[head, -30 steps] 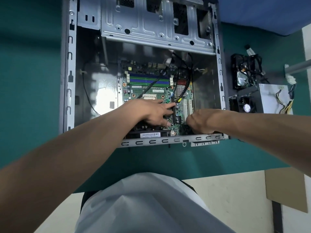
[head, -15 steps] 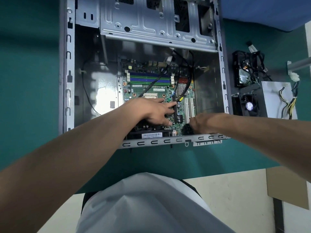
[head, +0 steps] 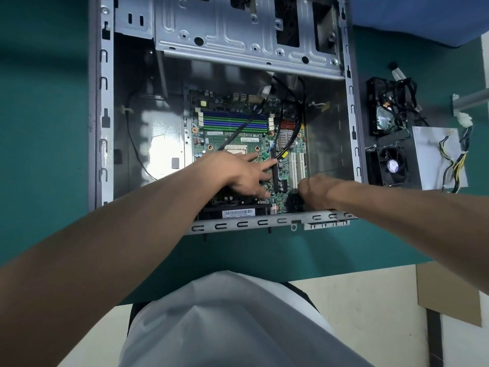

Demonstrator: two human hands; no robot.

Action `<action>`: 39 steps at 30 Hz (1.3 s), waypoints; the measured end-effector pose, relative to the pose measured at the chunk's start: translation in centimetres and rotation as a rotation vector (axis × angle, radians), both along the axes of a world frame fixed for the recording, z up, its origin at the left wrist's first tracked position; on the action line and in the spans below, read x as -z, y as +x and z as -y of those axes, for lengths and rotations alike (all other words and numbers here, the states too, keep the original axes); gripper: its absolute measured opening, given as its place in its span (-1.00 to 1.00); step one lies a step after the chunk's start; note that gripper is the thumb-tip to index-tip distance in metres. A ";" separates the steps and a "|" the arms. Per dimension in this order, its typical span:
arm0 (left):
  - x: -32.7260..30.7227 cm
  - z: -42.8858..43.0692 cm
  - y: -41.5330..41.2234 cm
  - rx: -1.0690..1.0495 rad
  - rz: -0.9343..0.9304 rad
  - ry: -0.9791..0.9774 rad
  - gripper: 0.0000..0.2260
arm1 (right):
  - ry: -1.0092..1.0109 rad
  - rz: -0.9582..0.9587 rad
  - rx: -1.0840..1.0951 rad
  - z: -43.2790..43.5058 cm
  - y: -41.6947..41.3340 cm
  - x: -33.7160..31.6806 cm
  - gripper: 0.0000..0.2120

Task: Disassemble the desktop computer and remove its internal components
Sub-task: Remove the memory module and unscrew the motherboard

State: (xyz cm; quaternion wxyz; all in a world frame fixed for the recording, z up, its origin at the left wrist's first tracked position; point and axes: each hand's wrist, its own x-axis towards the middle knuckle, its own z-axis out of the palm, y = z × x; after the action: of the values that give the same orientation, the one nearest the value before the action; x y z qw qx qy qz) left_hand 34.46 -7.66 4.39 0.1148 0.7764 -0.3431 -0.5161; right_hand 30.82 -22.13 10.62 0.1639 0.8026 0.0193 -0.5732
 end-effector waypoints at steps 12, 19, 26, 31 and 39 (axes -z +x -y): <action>-0.1 -0.1 0.2 0.008 0.022 -0.012 -0.43 | -0.002 0.016 -0.060 -0.6 0.1 -0.2 -0.69; 0.0 -0.1 0.2 -0.007 0.018 -0.021 -0.42 | -0.018 -0.039 -0.094 -1.4 0.0 -0.9 -0.68; 0.1 -0.1 0.2 -0.003 0.019 -0.025 -0.43 | -0.006 0.021 -0.073 -0.4 0.2 -0.6 -0.74; -0.1 -0.2 0.2 0.009 0.017 -0.022 -0.43 | -0.045 -0.021 -0.109 -0.8 0.7 -1.2 -0.69; -0.3 -0.2 0.3 0.003 0.000 -0.006 -0.42 | -0.002 0.098 -0.180 -0.4 1.1 -0.7 -0.69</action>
State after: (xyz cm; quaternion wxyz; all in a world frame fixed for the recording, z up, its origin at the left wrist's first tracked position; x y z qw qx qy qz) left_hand 34.75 -7.46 4.70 0.1166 0.7755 -0.3457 -0.5153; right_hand 31.93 -21.78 11.32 0.2162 0.8246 0.0825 -0.5162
